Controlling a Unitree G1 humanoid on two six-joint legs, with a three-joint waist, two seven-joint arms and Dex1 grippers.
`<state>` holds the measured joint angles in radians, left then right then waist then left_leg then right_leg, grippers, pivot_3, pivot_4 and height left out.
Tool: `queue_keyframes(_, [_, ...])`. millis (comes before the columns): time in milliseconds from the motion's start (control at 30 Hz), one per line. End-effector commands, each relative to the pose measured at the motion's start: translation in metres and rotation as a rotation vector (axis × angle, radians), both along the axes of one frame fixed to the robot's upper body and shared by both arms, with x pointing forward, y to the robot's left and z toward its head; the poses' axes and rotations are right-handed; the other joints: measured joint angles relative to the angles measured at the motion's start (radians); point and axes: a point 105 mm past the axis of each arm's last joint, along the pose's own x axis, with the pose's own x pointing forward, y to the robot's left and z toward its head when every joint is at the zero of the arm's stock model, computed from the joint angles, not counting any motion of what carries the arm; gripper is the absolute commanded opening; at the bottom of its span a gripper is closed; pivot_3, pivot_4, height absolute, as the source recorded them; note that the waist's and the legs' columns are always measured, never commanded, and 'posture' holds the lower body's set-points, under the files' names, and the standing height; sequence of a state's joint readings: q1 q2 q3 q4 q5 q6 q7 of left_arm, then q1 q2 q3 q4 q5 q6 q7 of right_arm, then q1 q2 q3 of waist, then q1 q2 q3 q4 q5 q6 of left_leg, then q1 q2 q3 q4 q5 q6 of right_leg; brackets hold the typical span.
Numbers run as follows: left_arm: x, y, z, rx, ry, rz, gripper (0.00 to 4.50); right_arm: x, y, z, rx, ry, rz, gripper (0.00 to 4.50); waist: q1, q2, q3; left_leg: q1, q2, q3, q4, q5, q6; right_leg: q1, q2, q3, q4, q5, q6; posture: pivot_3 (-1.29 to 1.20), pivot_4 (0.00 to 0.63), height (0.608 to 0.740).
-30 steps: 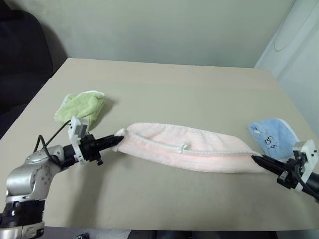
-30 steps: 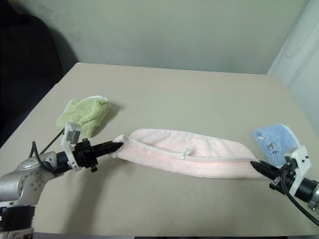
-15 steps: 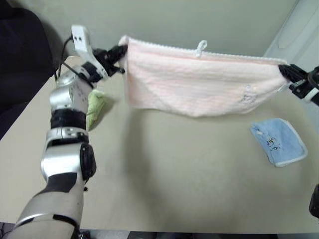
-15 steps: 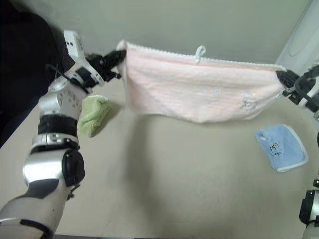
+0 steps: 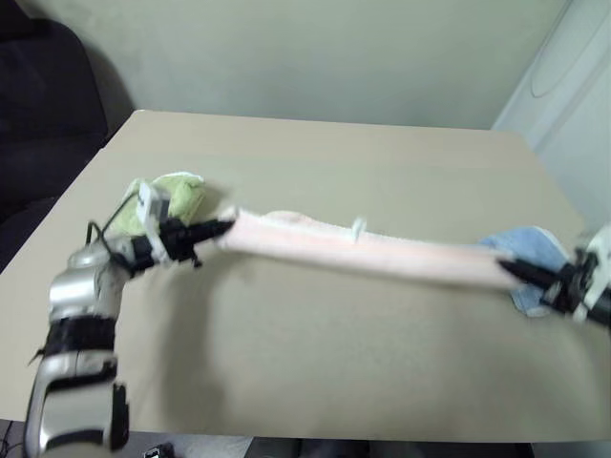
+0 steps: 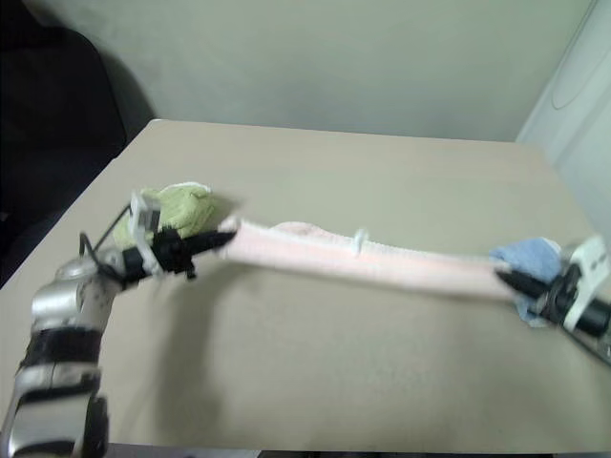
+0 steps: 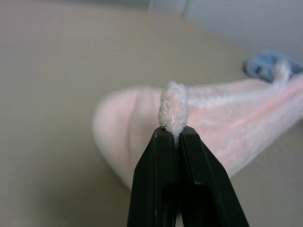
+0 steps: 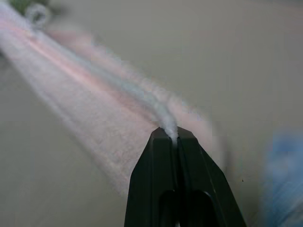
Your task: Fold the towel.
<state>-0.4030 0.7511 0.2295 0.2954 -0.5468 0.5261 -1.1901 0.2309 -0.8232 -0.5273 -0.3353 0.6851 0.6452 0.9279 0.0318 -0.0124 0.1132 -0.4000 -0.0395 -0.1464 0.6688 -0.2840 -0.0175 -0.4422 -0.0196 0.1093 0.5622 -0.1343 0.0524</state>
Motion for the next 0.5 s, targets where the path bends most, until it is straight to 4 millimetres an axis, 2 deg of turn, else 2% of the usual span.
queue_keyframes(33, [-0.023,-0.004,0.019,0.016,-0.032,-0.053,0.00,-0.017,0.009,0.014,0.033,-0.021,0.034,0.04,-0.002,-0.001,-0.001,-0.001,0.000,0.001,0.000,0.000,0.000,-0.001,0.000,0.001,0.001,-0.002,-0.002,0.00,0.150,0.740])
queue_keyframes(167, [-0.043,-0.005,0.006,0.050,0.030,-0.068,0.00,-0.033,0.015,0.004,0.063,0.045,0.051,0.04,-0.003,-0.004,-0.003,0.000,0.000,0.001,0.000,0.000,0.000,-0.002,0.000,0.002,0.005,-0.011,-0.004,0.00,0.150,0.740])
queue_keyframes(333, [-0.056,-0.006,0.000,0.071,0.065,-0.078,0.00,-0.046,0.023,-0.003,0.071,0.111,0.088,0.04,-0.004,-0.006,-0.004,-0.001,0.000,0.001,0.000,-0.002,-0.001,-0.007,0.000,0.003,0.013,-0.016,-0.005,0.00,0.150,0.740])
queue_keyframes(400, [-0.053,-0.002,-0.002,0.094,0.061,-0.053,0.00,-0.048,0.019,-0.008,0.045,0.127,0.082,0.04,-0.004,-0.007,-0.006,-0.001,0.000,0.001,-0.001,-0.003,-0.002,-0.007,0.000,0.002,0.015,-0.016,-0.005,0.00,0.150,0.740])
queue_keyframes(500, [-0.036,0.006,0.002,0.076,0.035,0.031,0.00,-0.037,0.010,-0.007,0.035,0.097,0.038,0.04,-0.004,-0.007,-0.007,0.001,0.000,0.001,-0.001,-0.004,-0.003,-0.007,0.000,0.002,0.016,-0.016,-0.005,0.00,0.150,0.740])
